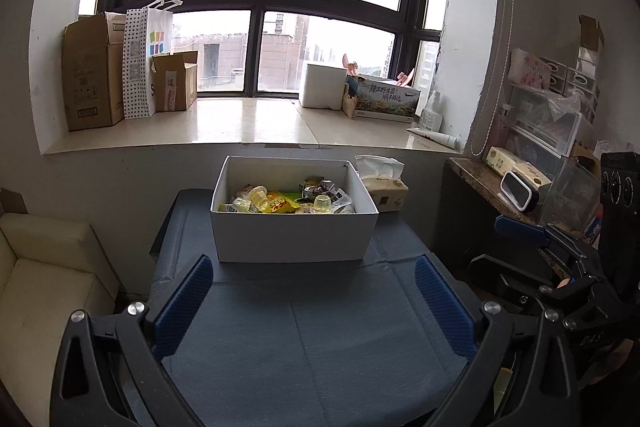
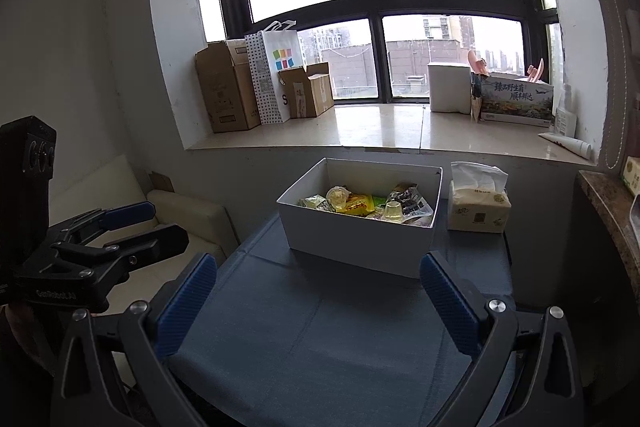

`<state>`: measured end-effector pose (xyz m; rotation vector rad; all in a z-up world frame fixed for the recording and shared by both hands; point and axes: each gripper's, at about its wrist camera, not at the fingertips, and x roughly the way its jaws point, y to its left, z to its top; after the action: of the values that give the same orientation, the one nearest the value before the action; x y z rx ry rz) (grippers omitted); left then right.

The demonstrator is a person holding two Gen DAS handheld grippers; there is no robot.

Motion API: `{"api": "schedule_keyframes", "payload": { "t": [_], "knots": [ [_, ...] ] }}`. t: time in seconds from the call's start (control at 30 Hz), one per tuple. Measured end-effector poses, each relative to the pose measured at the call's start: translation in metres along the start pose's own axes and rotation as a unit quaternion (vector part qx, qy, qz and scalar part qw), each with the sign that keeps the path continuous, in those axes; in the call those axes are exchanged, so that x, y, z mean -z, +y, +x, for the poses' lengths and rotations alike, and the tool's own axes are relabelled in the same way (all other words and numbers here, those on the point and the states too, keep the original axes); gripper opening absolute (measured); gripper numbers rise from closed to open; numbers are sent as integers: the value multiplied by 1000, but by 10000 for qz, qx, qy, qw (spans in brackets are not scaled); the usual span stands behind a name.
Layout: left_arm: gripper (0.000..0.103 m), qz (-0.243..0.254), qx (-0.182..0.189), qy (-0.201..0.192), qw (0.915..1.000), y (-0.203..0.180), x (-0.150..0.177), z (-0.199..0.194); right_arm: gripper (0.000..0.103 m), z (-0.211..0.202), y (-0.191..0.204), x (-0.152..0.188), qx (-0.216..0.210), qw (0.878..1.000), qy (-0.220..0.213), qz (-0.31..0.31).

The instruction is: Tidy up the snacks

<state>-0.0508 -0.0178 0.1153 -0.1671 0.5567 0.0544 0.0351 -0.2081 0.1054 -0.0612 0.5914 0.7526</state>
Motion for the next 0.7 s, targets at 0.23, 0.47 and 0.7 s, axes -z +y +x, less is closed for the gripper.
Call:
{"api": "schedule_keyframes", "payload": {
  "t": [0.23,0.47,0.7],
  "knots": [
    [103,-30,-80,37,10000,-2,-4,-16,103,-6,7,-6,-22,9999,153,-34],
    [103,28,-257,22,9997,0,-7,-23,103,-11,3,-11,72,9997,230,32],
    [103,113,-204,-55,9997,-5,-10,-28,103,-17,8,-15,-48,9999,159,-36]
  ]
}}
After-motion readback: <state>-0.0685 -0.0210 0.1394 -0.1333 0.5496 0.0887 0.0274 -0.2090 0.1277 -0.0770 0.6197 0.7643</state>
